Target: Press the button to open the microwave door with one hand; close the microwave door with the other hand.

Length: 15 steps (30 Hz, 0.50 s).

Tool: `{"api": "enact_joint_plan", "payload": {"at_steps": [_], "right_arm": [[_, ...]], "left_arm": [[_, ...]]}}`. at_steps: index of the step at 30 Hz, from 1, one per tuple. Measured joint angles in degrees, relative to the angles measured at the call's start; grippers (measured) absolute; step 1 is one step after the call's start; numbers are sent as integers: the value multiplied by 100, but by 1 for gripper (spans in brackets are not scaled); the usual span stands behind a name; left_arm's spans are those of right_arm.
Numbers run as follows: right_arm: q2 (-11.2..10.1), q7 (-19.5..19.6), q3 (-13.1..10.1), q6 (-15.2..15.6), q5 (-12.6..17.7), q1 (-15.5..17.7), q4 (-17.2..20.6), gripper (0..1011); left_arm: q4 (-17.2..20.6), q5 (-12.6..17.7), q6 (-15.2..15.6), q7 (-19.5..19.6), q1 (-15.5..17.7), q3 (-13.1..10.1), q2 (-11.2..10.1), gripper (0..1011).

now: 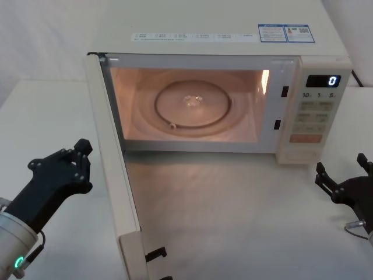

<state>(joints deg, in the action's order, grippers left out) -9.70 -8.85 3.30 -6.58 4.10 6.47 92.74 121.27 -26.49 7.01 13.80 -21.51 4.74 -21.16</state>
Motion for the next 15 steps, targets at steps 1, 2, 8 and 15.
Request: {"api": "enact_joint_plan", "payload": {"at_steps": [1,2,8,15], "right_arm": [[0,0,0,0,0,0,0,1002],[0,0,0,0,0,0,0,1002],[0,0,0,0,0,0,0,1002],[0,0,0,0,0,0,0,1002]], "left_arm": [[25,-32,-4,5,9,-10,-21,0],[37,-51,-8,9,18,-16,-33,0],[86,-157,-56,31,107,-100,-120,0],[71,-250,-127,46,237,-248,-207,0]]}}
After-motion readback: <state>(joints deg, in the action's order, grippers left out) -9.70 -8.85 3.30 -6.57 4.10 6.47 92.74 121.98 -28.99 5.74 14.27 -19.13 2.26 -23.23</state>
